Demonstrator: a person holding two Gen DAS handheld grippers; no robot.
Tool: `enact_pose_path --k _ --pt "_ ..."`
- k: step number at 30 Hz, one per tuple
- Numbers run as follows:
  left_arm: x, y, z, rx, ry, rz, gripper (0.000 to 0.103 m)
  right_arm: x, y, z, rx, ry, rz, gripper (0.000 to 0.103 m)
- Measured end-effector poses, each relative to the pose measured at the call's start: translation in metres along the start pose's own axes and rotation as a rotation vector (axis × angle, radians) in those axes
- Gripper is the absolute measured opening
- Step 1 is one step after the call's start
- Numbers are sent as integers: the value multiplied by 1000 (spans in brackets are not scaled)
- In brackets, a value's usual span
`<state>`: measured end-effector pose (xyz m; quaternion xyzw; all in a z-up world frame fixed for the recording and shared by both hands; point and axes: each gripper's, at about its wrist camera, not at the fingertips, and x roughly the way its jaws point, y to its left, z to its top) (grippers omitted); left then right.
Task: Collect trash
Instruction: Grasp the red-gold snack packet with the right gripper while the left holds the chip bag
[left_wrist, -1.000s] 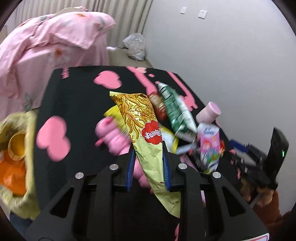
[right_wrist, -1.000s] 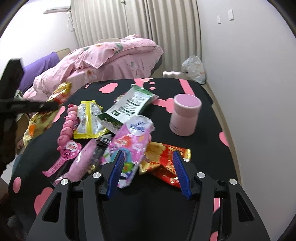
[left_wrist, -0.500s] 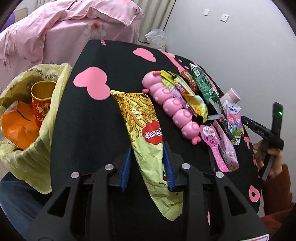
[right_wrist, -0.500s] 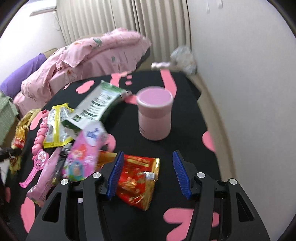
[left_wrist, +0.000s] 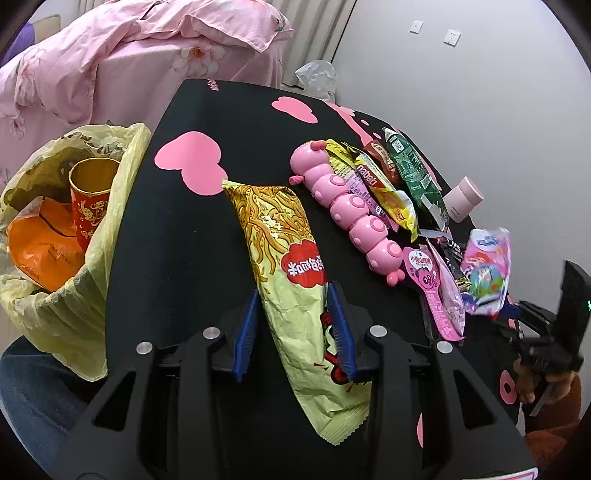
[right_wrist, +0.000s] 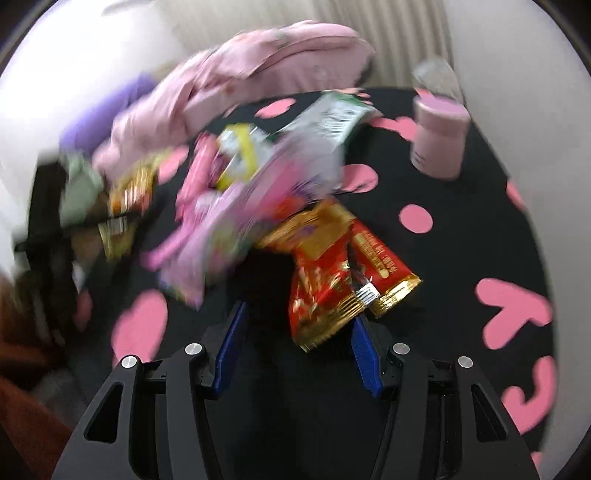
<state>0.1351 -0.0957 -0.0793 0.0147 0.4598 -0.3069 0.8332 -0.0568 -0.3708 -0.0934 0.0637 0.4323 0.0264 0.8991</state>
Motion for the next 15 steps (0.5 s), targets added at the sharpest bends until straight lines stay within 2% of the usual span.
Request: enact_pose_path --k 2,4,9,11,15 --pt "-2 1 1 -4 -6 4 36 -8 8 -3 -73 -7 -67 52" --pt "-4 4 1 -13 -12 7 36 -17 9 -4 -100 -15 -91 52" --pt "-7 7 2 -22 -21 12 37 -39 -7 0 -99 -71 -67 52" --pt "-6 7 2 -23 -15 9 37 -36 -14 5 -114 -62 -67 52" --pt "-4 4 0 -20 3 -7 37 -9 -19 16 -224 5 -76 52"
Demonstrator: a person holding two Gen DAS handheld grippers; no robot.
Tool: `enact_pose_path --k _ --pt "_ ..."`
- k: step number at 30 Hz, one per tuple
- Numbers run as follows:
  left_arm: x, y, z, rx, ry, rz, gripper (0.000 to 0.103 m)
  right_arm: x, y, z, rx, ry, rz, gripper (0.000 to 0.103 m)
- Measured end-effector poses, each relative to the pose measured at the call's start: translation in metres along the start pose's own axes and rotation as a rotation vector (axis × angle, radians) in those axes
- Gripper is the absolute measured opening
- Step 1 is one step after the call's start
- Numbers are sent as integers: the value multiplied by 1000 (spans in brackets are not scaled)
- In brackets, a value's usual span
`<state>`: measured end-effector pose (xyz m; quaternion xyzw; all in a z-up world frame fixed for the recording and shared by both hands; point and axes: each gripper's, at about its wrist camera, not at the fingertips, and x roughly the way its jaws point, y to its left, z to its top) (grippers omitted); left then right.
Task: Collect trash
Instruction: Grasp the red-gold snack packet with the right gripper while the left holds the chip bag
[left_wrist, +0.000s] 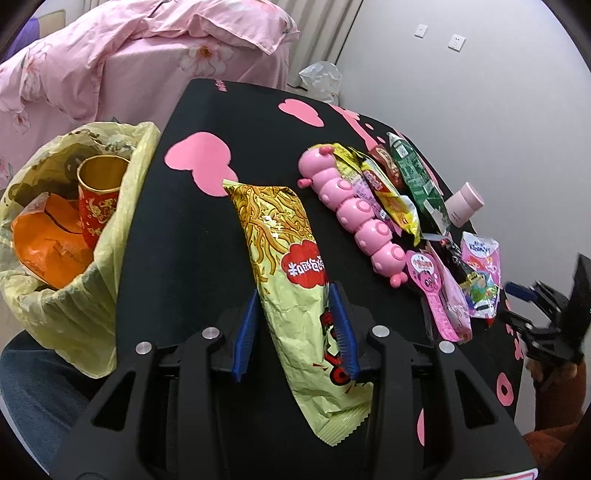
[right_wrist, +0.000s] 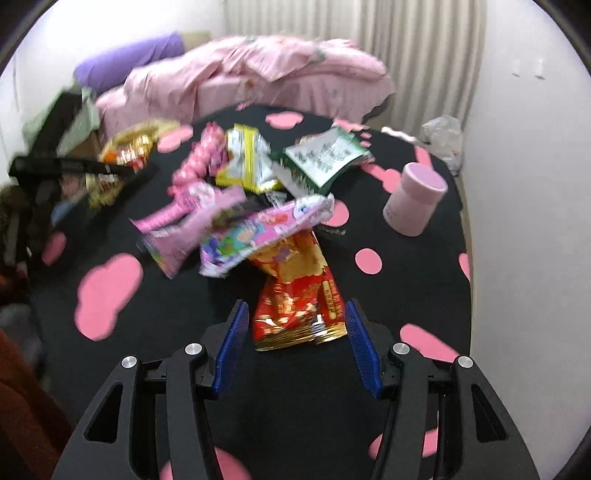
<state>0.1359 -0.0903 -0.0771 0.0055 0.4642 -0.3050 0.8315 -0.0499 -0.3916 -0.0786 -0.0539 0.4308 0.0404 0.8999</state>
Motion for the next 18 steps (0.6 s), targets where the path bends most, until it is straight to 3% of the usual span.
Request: enact_pose_path --k 3,6,7,8,10,18 --pt "2 -3 -1 10 14 -7 37 18 -3 11 -39 -4 13 52" --pt "6 -7 -3 21 43 -23 37 38 -14 19 32 34 92 52" --pt "7 -8 -4 27 45 -27 37 42 -17 18 65 46 104 51" --pt "7 -10 -5 35 45 -32 39 42 -17 18 82 47 107 42" --pt "6 -13 -7 51 41 -52 43 35 -18 14 122 35 104 36" --pt "7 -13 -8 18 33 -127 59 -31 -14 10 216 -127 -3 35"
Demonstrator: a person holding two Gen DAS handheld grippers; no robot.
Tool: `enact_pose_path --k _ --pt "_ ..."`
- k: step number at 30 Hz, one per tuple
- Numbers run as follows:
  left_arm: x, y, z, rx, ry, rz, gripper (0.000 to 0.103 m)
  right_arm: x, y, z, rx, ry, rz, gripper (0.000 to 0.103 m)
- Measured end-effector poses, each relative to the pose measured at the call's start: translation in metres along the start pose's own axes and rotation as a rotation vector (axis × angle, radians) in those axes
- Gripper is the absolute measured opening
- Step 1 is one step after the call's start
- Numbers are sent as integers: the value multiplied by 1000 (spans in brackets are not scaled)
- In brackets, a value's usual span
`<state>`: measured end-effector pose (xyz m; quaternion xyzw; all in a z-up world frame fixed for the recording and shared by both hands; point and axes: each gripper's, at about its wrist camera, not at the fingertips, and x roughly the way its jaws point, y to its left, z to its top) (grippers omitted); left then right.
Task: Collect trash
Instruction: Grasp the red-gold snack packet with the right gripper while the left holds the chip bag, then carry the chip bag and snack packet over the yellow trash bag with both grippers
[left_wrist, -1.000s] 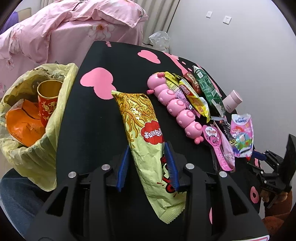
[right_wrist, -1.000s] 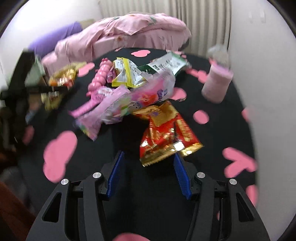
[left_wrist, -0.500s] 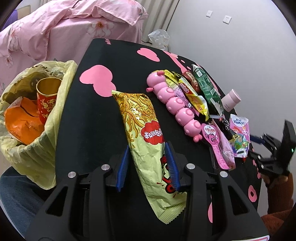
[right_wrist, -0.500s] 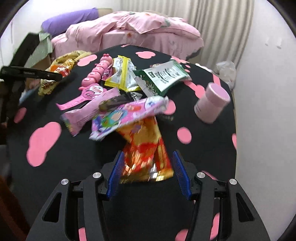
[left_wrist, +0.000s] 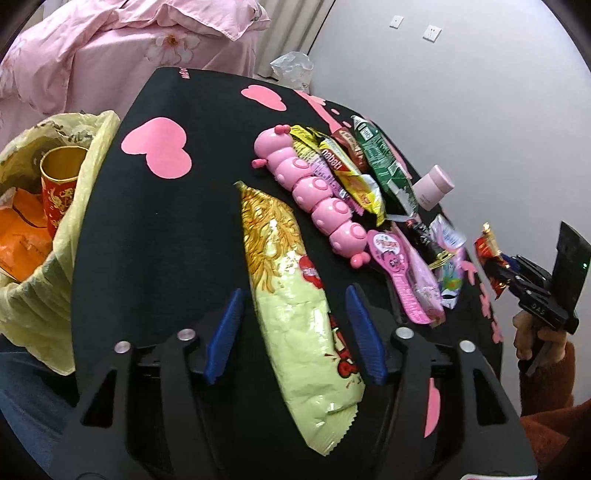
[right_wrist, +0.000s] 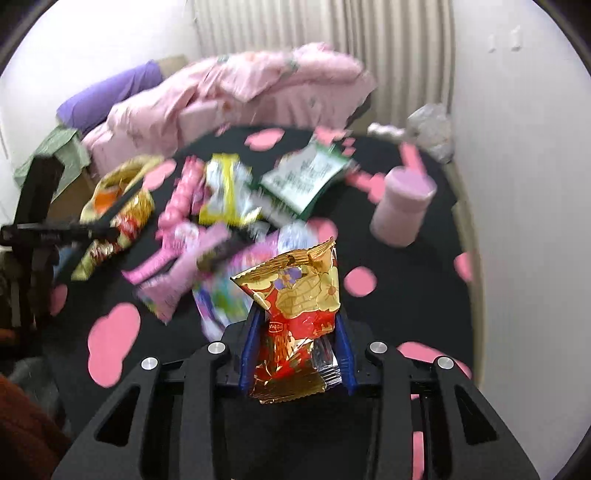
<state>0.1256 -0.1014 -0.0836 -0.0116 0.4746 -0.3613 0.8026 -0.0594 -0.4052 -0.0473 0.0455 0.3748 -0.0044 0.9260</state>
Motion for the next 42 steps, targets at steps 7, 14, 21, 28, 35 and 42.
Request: enact_pose_path --k 7,14,21,28,35,42 --pt "-3 13 20 -80 22 -29 66 -3 16 20 12 -61 28 35" --pt "25 20 51 -99 95 69 49 15 55 35 -50 -67 75 35" --pt "-11 5 51 -46 -28 30 28 18 94 45 -128 -86 123 35" --pt "-87 0 43 29 -312 188 28 19 123 61 -146 -106 149 35" --pt "-120 13 31 33 -436 238 28 17 145 71 -167 -128 139 35" --pt "-135 42 26 -6 -502 289 28 23 159 82 -163 -122 143 35"
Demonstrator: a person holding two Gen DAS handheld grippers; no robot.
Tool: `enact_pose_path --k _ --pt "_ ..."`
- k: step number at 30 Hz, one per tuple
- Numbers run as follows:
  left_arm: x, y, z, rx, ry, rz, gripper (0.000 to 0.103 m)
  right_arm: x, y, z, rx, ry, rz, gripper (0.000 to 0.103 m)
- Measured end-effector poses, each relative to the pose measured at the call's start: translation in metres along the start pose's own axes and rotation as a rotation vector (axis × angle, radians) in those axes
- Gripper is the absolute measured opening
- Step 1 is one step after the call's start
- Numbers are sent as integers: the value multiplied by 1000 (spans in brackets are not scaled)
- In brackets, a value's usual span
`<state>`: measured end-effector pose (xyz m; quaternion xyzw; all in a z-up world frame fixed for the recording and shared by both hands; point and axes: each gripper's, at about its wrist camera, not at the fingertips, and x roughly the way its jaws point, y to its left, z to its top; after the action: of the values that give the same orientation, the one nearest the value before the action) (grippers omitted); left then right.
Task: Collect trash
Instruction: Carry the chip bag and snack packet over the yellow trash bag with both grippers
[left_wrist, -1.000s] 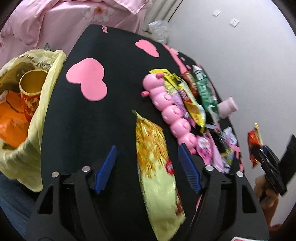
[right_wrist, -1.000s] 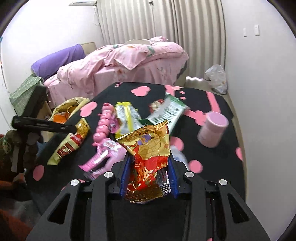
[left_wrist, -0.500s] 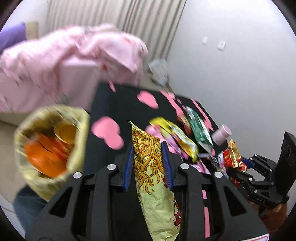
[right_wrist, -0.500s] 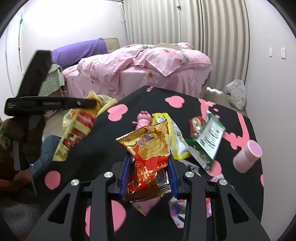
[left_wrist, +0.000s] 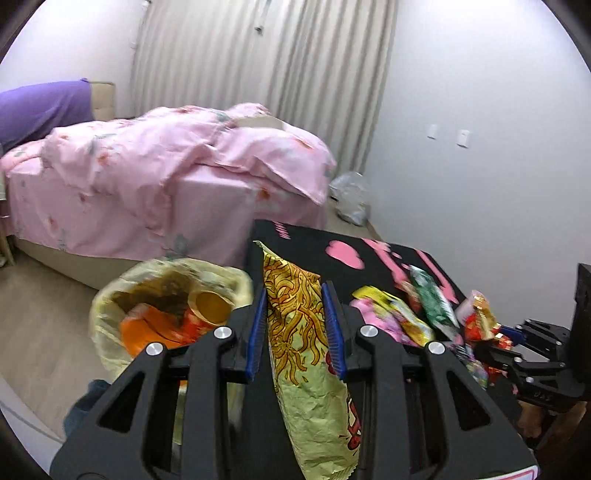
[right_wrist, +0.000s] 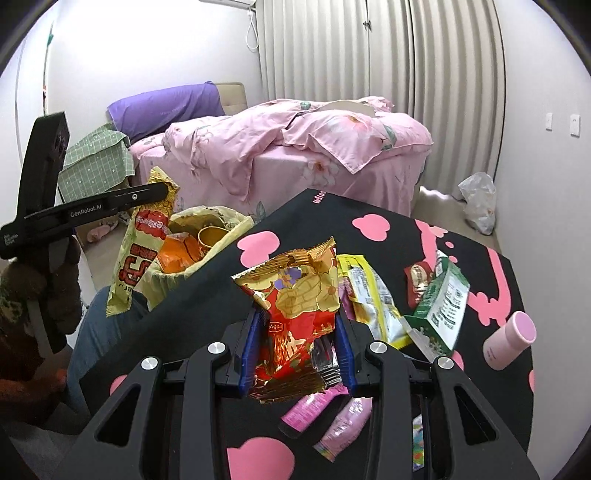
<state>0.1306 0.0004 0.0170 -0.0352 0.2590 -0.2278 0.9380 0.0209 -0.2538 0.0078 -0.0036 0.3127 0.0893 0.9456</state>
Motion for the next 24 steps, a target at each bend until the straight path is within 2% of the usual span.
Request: enact_pose_path --k 8,13,16,18,20,24 --pt "-11 72 13 -104 -90 139 28 34 29 32 -45 -4 60 35" --pt "-13 110 21 -146 -218 245 28 62 53 53 -89 3 119 35" --pt "-8 130 24 -188 -318 270 28 83 71 68 -138 7 126 35" --pt "2 138 23 -191 -357 293 28 101 82 78 -159 13 131 35" --pt "23 149 16 -201 -349 317 28 118 89 85 -165 25 150 35" --pt "63 163 -2 -234 -257 296 28 156 100 96 -173 69 177 35"
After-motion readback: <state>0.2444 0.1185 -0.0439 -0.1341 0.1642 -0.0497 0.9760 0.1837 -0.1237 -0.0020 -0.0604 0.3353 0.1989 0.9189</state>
